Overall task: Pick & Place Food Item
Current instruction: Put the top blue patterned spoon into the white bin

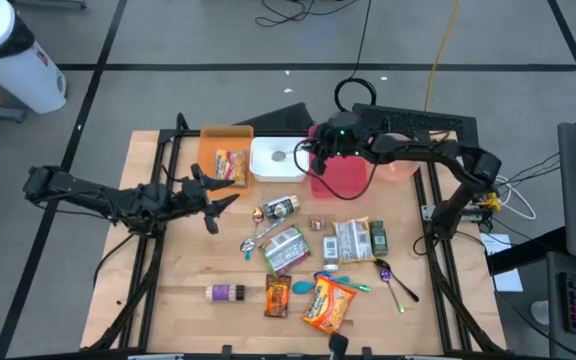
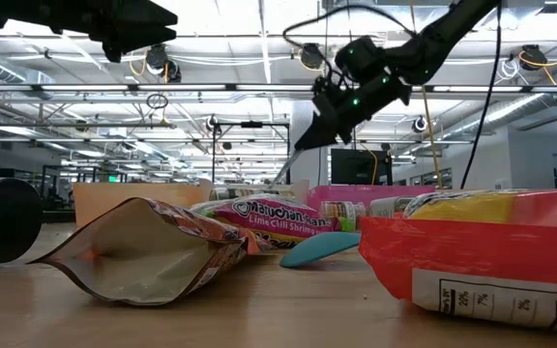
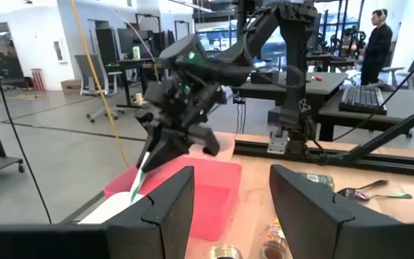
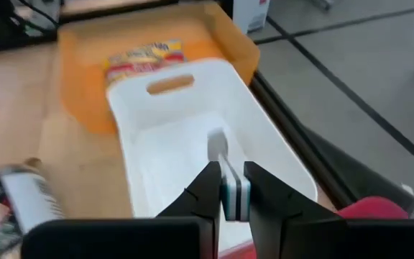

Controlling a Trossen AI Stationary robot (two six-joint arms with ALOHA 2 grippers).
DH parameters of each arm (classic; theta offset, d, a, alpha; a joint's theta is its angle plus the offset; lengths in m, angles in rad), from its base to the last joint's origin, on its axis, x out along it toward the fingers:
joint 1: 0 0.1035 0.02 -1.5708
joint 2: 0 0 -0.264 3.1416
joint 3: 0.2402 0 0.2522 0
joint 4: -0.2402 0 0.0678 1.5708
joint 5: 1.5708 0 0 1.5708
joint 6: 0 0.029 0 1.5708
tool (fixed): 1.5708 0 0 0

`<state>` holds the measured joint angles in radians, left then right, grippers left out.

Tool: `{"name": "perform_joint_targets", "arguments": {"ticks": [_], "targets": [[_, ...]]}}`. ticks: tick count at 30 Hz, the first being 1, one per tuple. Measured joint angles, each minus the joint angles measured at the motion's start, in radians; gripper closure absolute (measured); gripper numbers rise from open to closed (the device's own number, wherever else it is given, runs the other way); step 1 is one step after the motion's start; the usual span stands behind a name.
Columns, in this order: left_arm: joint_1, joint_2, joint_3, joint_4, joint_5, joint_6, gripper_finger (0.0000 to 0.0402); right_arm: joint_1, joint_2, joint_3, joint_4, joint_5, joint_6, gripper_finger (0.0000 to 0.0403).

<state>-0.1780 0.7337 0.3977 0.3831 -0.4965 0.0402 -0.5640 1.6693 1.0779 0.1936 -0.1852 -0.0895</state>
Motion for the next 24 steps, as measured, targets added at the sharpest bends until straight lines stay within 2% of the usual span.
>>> {"name": "perform_joint_targets", "arguments": {"ticks": [14, 20, 24], "targets": [[0.001, 0.077, 0.0, 0.012, 0.0, -0.024, 0.0215, -0.052, 0.047, -0.002, 0.028, -0.002, 0.025, 0.0372], [0.001, 0.093, 0.0, 0.009, 0.0, -0.05, 0.0215, -0.048, 0.046, -0.002, -0.056, -0.004, 0.018, 0.0372], [0.001, 0.093, 0.0, 0.011, 0.0, -0.05, 0.0215, -0.029, 0.046, -0.002, -0.124, -0.075, 0.025, 0.037]]}}
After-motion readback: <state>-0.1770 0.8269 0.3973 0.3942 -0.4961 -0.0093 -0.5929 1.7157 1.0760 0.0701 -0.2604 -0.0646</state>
